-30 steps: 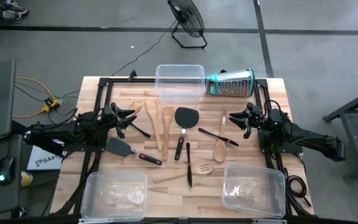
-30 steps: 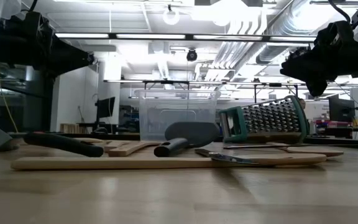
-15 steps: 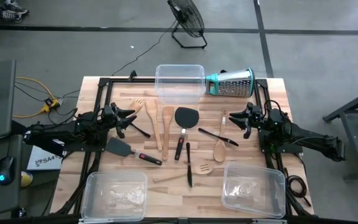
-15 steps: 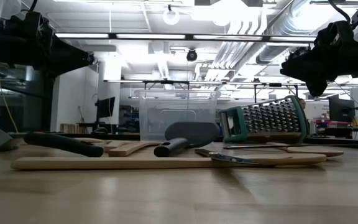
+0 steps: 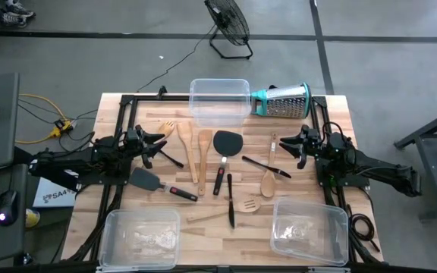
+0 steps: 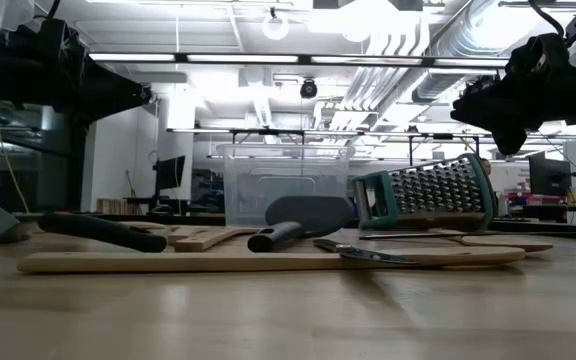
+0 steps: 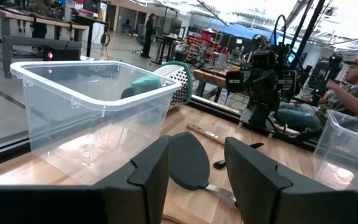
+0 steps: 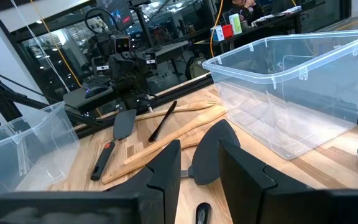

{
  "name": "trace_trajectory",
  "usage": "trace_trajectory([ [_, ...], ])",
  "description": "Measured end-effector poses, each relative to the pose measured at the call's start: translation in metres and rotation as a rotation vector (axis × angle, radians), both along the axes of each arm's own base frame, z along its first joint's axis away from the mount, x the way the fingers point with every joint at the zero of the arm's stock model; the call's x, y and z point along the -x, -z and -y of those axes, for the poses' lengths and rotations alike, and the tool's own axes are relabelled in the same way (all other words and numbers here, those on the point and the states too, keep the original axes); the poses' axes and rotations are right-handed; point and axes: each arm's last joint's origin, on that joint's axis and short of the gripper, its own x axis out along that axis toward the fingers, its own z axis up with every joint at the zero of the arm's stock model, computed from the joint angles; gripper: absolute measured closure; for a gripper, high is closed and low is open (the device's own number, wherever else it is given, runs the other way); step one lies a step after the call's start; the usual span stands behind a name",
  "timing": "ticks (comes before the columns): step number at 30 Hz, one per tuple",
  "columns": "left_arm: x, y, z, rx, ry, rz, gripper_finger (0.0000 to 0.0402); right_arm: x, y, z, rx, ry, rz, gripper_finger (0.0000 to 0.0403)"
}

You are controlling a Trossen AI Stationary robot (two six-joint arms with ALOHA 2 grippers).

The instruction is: Pick & Place Kitchen Items

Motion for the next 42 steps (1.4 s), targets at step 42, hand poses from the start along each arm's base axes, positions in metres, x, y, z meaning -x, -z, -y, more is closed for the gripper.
trace_trajectory([
  [42, 0.000, 0.000, 0.000, 0.000, 0.000, 0.000, 0.0249, -0.109, -0.067, 0.030, -0.436, -0.245, -0.900, 0.0166],
])
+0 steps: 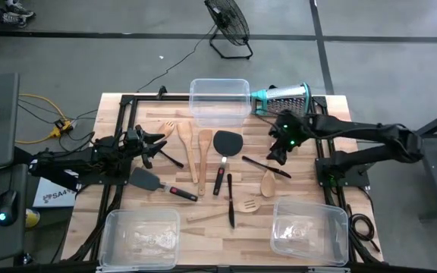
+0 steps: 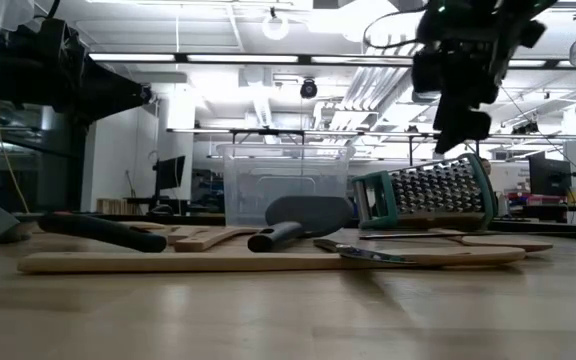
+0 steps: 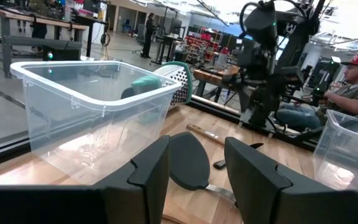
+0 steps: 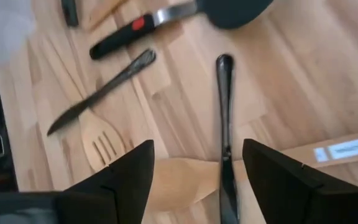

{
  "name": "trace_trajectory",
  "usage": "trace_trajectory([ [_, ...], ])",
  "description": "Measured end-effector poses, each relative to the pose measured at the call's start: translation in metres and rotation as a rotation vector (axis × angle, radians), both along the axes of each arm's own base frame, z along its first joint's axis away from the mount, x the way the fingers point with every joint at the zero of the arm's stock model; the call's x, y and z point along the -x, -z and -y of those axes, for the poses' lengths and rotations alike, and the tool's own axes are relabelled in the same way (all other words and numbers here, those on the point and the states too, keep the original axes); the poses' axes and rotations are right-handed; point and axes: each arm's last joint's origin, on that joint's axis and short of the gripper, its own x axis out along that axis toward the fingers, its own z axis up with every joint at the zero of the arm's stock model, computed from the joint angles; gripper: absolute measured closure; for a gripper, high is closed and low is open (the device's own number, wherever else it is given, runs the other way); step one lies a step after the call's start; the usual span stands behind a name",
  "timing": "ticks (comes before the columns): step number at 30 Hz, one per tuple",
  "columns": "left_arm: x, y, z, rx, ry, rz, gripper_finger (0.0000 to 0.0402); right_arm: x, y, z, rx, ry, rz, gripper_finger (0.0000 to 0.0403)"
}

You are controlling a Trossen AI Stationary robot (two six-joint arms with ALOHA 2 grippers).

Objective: Pick & Place Kitchen Items
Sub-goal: Put the black table knife into the top transparent bin

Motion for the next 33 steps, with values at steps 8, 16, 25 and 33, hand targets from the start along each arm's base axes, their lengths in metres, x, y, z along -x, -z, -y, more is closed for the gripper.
trace_trajectory([
  [8, 0.000, 0.000, 0.000, 0.000, 0.000, 0.000, 0.0249, -0.022, 0.023, 0.005, -0.082, -0.029, -0.217, 0.0171],
  [16, 0.000, 0.000, 0.000, 0.000, 0.000, 0.000, 0.0249, -0.043, 0.043, -0.001, 0.072, -0.107, -0.348, 0.0172],
  [25, 0.000, 0.000, 0.000, 0.000, 0.000, 0.000, 0.0249, -0.060, 0.062, -0.014, 0.167, -0.078, -0.484, 0.0172],
  [33, 0.000, 0.000, 0.000, 0.000, 0.000, 0.000, 0.0249, -0.069, 0.070, -0.024, 0.131, -0.001, -0.487, 0.0172],
])
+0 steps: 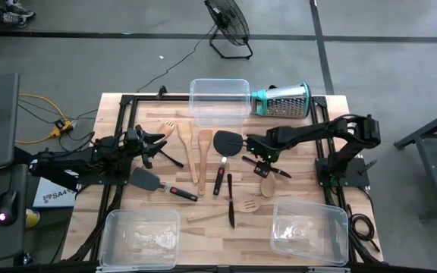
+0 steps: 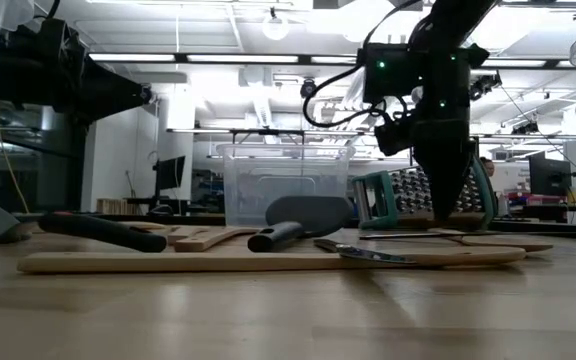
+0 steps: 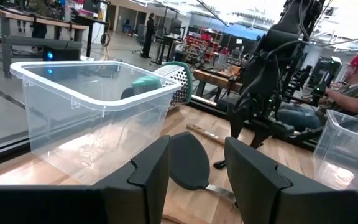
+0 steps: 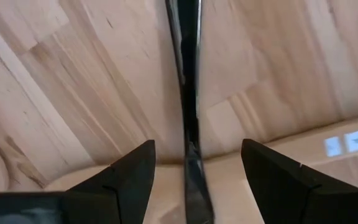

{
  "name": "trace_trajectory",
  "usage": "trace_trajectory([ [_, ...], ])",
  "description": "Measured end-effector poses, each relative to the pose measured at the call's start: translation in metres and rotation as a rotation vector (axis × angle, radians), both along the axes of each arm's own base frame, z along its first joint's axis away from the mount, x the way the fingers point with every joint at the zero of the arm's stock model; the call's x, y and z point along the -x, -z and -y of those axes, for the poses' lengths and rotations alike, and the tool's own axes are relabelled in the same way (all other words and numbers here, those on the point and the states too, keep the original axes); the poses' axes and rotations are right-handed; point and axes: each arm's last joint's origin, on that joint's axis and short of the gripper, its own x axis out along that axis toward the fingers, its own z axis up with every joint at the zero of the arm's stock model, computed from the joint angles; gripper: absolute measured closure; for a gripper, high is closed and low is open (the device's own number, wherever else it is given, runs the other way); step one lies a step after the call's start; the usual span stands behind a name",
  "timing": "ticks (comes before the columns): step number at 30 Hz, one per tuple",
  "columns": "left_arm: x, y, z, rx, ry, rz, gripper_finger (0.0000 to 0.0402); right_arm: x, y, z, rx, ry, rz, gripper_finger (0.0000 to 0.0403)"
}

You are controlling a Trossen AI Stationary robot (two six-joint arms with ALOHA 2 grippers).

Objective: Pick & Place Kitchen Items
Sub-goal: Put the black table knife into the top transparent bin

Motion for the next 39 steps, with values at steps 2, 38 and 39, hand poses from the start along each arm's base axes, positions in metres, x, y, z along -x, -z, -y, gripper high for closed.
trace_trajectory([
  [2, 0.000, 0.000, 0.000, 0.000, 0.000, 0.000, 0.0249, -0.001, 0.004, -0.001, -0.004, 0.008, -0.014, 0.0172],
  [38, 0.000, 0.000, 0.000, 0.000, 0.000, 0.000, 0.0249, -0.010, 0.035, -0.008, 0.034, -0.078, -0.098, 0.0309],
  [39, 0.000, 0.000, 0.000, 0.000, 0.000, 0.000, 0.0249, -0.010, 0.035, -0.009, 0.034, -0.079, -0.098, 0.0309],
])
